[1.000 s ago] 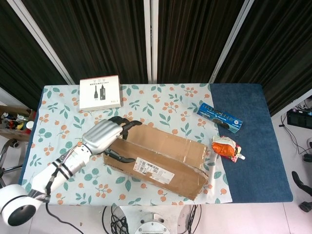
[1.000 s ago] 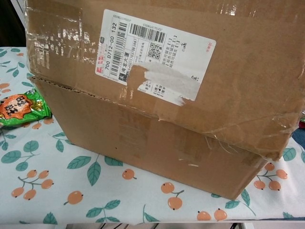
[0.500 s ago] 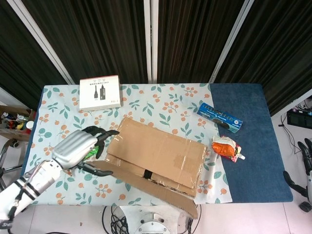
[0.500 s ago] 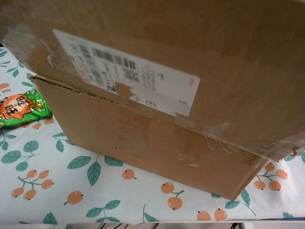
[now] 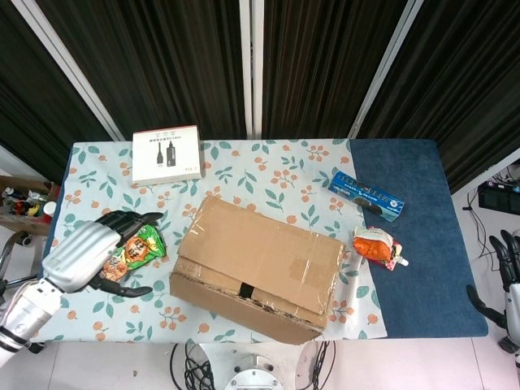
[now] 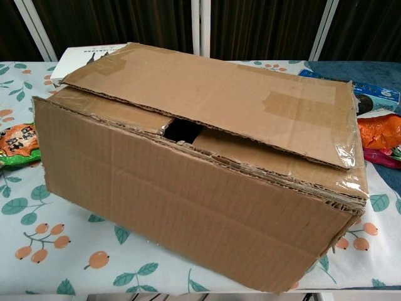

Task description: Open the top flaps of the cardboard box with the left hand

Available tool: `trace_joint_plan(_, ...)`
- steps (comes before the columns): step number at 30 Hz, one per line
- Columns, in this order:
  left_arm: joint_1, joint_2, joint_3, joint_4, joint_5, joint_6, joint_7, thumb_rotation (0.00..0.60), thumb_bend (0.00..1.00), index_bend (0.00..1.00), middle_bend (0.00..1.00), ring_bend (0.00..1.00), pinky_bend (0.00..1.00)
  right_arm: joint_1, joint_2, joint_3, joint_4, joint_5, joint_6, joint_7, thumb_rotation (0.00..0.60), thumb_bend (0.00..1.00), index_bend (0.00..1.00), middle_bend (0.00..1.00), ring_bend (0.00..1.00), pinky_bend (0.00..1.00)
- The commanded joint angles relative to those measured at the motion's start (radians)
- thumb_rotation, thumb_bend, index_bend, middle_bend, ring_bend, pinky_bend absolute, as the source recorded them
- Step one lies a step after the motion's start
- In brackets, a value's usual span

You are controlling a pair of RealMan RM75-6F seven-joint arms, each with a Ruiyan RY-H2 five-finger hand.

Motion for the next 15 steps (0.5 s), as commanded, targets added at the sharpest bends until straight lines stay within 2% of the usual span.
trace_joint_plan(1,-0.053,-0.255,-0.024,0.051,-0.034,0.05,0.277,0.539,0.0,0.07,0.13,0.11,0.2,-0.006,0.004,0.001,-0.005,0.003,0.009,-0.001,0.6,0.19,0.0,0.0,0.0,0.0)
trace_joint_plan(3,-0.09,-0.345,-0.035,0.071,-0.067,0.04,0.381,0.585,0.0,0.07,0.13,0.11,0.2,-0.012,0.008,0.003,-0.004,0.011,0.016,0.005,0.6,0.19,0.0,0.0,0.0,0.0)
trace_joint_plan(8,-0.164,-0.533,-0.034,0.112,-0.124,0.015,0.557,0.6,0.0,0.06,0.09,0.09,0.19,-0.027,0.021,0.009,0.009,0.037,0.03,0.027,0.6,0.19,0.0,0.0,0.0,0.0)
trace_joint_plan(15,-0.239,-0.698,-0.035,0.183,-0.162,-0.003,0.618,0.6,0.0,0.06,0.09,0.09,0.19,-0.042,0.041,0.02,0.023,0.066,0.044,0.062,0.6,0.19,0.0,0.0,0.0,0.0)
